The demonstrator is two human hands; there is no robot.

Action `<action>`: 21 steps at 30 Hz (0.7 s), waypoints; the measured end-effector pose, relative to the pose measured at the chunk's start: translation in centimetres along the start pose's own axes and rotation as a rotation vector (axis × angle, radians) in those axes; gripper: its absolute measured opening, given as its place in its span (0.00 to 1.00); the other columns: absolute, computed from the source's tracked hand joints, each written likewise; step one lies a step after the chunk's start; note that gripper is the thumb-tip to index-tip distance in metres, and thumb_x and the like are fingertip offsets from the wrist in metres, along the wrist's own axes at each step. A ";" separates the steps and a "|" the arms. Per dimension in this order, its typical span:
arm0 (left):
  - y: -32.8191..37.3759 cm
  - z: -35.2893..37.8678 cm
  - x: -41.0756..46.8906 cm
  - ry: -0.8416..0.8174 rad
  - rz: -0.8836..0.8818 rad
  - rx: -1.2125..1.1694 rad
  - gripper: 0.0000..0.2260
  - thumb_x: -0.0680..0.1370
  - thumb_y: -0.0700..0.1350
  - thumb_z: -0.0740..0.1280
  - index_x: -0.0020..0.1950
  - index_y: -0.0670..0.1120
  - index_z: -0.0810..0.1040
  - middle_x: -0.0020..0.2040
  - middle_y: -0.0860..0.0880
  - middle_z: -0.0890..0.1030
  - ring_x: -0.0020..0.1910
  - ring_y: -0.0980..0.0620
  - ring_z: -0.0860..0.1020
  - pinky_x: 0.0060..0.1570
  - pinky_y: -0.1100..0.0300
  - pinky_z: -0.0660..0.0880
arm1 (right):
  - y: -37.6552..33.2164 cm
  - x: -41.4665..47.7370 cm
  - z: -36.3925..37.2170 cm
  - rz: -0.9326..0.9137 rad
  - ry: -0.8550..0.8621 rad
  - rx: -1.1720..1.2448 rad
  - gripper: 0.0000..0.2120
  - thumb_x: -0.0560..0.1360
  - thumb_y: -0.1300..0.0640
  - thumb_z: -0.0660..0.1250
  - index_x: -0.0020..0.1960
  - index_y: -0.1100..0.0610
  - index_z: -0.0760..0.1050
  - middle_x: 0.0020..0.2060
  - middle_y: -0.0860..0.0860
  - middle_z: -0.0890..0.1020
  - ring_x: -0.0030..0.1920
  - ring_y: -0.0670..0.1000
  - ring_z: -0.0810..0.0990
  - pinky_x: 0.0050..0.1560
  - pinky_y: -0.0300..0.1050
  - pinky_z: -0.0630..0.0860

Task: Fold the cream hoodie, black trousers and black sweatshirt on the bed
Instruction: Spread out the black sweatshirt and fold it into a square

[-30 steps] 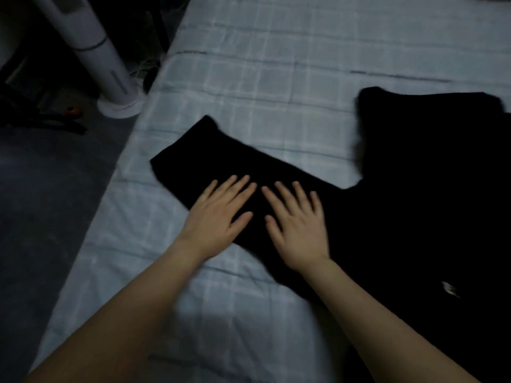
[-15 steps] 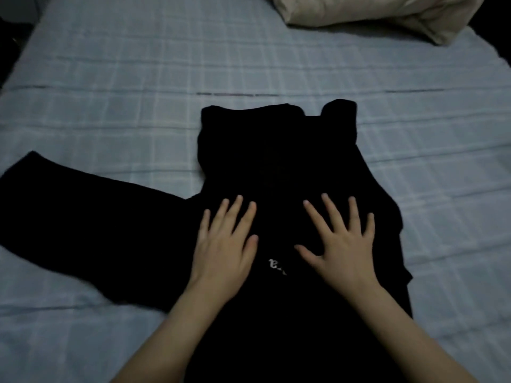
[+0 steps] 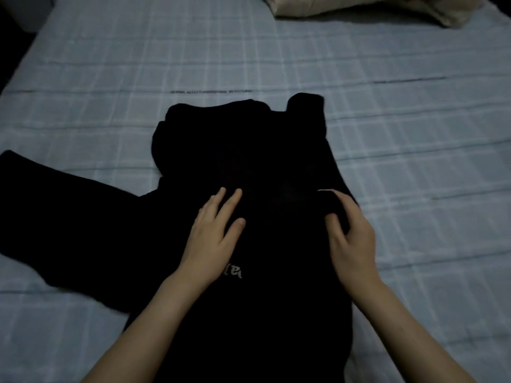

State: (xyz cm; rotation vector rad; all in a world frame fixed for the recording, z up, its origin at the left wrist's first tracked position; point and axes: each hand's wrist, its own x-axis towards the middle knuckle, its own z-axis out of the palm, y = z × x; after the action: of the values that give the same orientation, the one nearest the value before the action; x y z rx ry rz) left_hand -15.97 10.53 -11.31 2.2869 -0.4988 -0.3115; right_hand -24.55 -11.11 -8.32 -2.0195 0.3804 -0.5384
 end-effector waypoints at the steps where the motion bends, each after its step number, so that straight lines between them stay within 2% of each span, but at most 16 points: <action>1: 2.4 1.1 0.3 -0.027 0.021 -0.062 0.22 0.81 0.59 0.54 0.76 0.66 0.55 0.79 0.57 0.55 0.77 0.58 0.53 0.76 0.57 0.51 | -0.1 0.4 -1.7 0.021 0.005 0.045 0.15 0.78 0.65 0.59 0.60 0.54 0.77 0.58 0.45 0.81 0.60 0.41 0.77 0.62 0.31 0.69; 3: 7.4 4.3 0.6 -0.104 0.083 -0.200 0.22 0.79 0.58 0.54 0.74 0.67 0.56 0.78 0.57 0.58 0.76 0.63 0.55 0.75 0.64 0.51 | -0.3 1.1 -5.4 0.049 0.033 0.101 0.15 0.80 0.69 0.59 0.60 0.57 0.77 0.55 0.46 0.82 0.58 0.43 0.79 0.59 0.34 0.72; 6: 14.0 9.7 -0.1 -0.199 0.135 -0.437 0.20 0.80 0.58 0.54 0.72 0.68 0.57 0.78 0.59 0.59 0.76 0.65 0.55 0.76 0.63 0.52 | -0.2 1.5 -11.6 0.027 0.111 0.107 0.16 0.80 0.72 0.58 0.59 0.58 0.77 0.54 0.46 0.82 0.58 0.42 0.79 0.59 0.33 0.71; 8: 17.3 13.1 -0.6 -0.253 0.180 -0.467 0.20 0.80 0.61 0.51 0.73 0.72 0.55 0.78 0.63 0.57 0.76 0.65 0.52 0.75 0.61 0.50 | 0.6 1.2 -16.2 -0.027 0.151 0.043 0.14 0.81 0.69 0.58 0.60 0.57 0.76 0.55 0.46 0.81 0.60 0.43 0.79 0.60 0.34 0.71; 11: 20.3 17.9 -1.5 -0.334 0.312 -0.294 0.20 0.81 0.64 0.45 0.73 0.74 0.48 0.78 0.68 0.51 0.77 0.66 0.46 0.76 0.59 0.43 | 3.3 0.1 -23.5 -0.160 0.110 -0.194 0.15 0.79 0.62 0.56 0.63 0.57 0.74 0.62 0.46 0.78 0.66 0.44 0.75 0.66 0.36 0.68; 14: 21.2 22.4 -2.3 -0.443 0.387 0.017 0.21 0.82 0.62 0.44 0.75 0.71 0.46 0.79 0.63 0.47 0.78 0.61 0.42 0.76 0.57 0.37 | 7.9 -1.4 -29.4 -0.258 -0.099 -0.647 0.17 0.79 0.59 0.58 0.65 0.58 0.75 0.69 0.52 0.74 0.70 0.53 0.71 0.73 0.52 0.62; 15: 21.1 23.7 -2.6 -0.498 0.380 0.131 0.21 0.83 0.60 0.45 0.76 0.68 0.46 0.80 0.60 0.47 0.78 0.58 0.42 0.76 0.56 0.36 | 9.7 -2.1 -30.7 -0.196 -0.210 -0.804 0.18 0.78 0.58 0.60 0.67 0.56 0.74 0.71 0.54 0.72 0.72 0.56 0.69 0.74 0.57 0.60; 16: 21.0 24.8 -2.8 -0.557 0.369 0.238 0.22 0.83 0.59 0.47 0.77 0.65 0.46 0.80 0.58 0.47 0.79 0.56 0.41 0.76 0.55 0.36 | 11.3 -2.8 -31.6 -0.057 -0.360 -0.941 0.21 0.78 0.56 0.63 0.71 0.52 0.71 0.74 0.52 0.68 0.75 0.57 0.64 0.75 0.60 0.55; 17: 21.0 25.8 -3.2 -0.614 0.362 0.320 0.23 0.83 0.59 0.48 0.78 0.63 0.47 0.81 0.56 0.46 0.79 0.54 0.41 0.76 0.53 0.36 | 12.8 -4.0 -32.4 0.111 -0.499 -1.016 0.27 0.77 0.54 0.65 0.75 0.46 0.65 0.78 0.48 0.61 0.79 0.55 0.56 0.76 0.60 0.51; 18: 20.7 26.1 -3.4 -0.638 0.356 0.370 0.24 0.83 0.59 0.48 0.79 0.62 0.47 0.81 0.54 0.46 0.79 0.53 0.41 0.76 0.52 0.36 | 14.0 -5.1 -32.7 0.236 -0.578 -0.994 0.31 0.76 0.52 0.67 0.76 0.42 0.61 0.79 0.44 0.56 0.80 0.53 0.50 0.77 0.58 0.48; 19: 20.6 26.2 -3.4 -0.634 0.359 0.385 0.24 0.83 0.59 0.49 0.79 0.62 0.48 0.81 0.54 0.47 0.79 0.52 0.42 0.75 0.52 0.37 | 15.1 -6.2 -33.1 0.292 -0.561 -0.899 0.33 0.74 0.51 0.68 0.75 0.40 0.60 0.78 0.43 0.56 0.80 0.52 0.49 0.78 0.58 0.48; 21: 21.0 26.5 -3.0 -0.583 0.410 0.367 0.24 0.83 0.58 0.51 0.79 0.60 0.51 0.81 0.54 0.50 0.79 0.52 0.45 0.75 0.54 0.39 | 16.2 -8.3 -34.2 0.331 -0.312 -0.633 0.30 0.73 0.50 0.68 0.73 0.41 0.65 0.77 0.44 0.62 0.79 0.51 0.54 0.77 0.56 0.53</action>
State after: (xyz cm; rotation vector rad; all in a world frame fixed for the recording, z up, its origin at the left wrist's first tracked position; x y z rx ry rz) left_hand -33.75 -18.28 -13.84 2.3416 -1.3955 -0.7308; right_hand -50.17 -40.16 -9.70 -2.5188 0.7413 0.1317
